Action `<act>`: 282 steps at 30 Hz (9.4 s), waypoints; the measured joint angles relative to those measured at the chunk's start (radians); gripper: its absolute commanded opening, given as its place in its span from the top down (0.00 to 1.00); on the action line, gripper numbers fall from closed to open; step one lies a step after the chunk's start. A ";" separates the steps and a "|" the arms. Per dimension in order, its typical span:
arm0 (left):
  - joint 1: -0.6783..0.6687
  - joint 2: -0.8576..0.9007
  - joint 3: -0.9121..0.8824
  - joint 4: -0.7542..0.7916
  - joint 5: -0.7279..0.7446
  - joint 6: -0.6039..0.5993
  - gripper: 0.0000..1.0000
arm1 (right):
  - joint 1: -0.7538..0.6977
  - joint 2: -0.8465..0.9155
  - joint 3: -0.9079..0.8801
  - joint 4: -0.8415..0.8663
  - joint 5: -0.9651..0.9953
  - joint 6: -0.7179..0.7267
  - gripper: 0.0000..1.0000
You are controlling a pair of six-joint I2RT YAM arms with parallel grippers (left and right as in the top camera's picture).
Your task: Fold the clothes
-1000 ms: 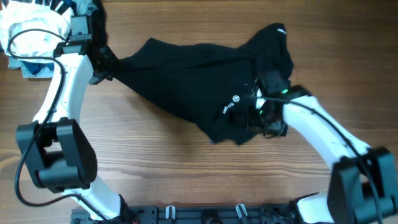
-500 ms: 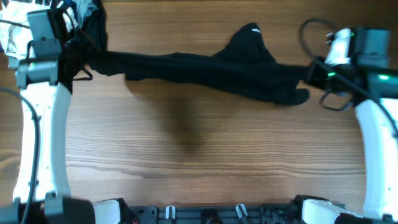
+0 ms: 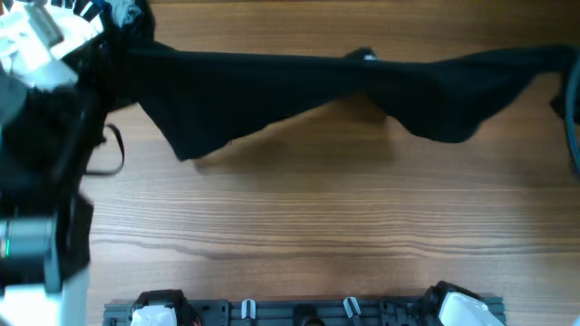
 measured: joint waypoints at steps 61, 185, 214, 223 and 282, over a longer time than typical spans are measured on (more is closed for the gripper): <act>-0.105 0.995 -0.002 0.793 -0.304 0.014 0.96 | 0.186 1.025 0.128 0.676 -0.044 0.043 0.96; -0.024 0.758 -0.484 0.015 -0.228 -0.260 0.96 | 0.546 0.319 -0.898 0.123 0.223 0.362 0.57; -0.024 0.759 -0.484 0.017 -0.228 -0.258 0.96 | 0.546 0.317 -1.271 0.532 0.131 0.390 0.96; -0.024 0.758 -0.454 -0.099 -0.230 -0.185 0.96 | 0.505 0.305 -1.205 0.381 0.127 0.371 0.96; -0.024 0.715 -0.336 0.093 -0.331 -0.044 0.88 | 0.379 0.616 -0.805 0.901 0.050 0.129 0.90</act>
